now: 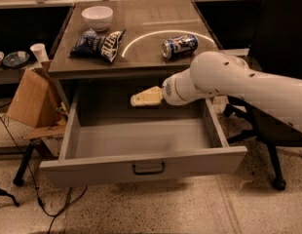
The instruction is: Pick apple from top drawer and place on counter
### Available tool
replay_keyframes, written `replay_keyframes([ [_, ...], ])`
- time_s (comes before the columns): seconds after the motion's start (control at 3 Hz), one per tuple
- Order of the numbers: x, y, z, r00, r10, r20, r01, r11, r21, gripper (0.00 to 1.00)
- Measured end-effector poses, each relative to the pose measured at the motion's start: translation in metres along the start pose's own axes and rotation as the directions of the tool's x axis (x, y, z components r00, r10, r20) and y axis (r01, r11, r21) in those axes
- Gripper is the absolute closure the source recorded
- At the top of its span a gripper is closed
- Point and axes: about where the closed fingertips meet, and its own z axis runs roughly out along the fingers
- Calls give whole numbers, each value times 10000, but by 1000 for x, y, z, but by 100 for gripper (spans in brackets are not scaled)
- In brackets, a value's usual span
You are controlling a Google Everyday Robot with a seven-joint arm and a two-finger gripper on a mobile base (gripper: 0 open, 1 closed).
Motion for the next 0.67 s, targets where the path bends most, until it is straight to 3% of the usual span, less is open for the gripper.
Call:
replay_keyframes([
  [0.33, -7, -12, 24, 9966, 662, 483, -684, 9967, 449, 0],
  [0.67, -18, -30, 57, 9858, 1222, 1150, -1336, 9863, 972, 0],
])
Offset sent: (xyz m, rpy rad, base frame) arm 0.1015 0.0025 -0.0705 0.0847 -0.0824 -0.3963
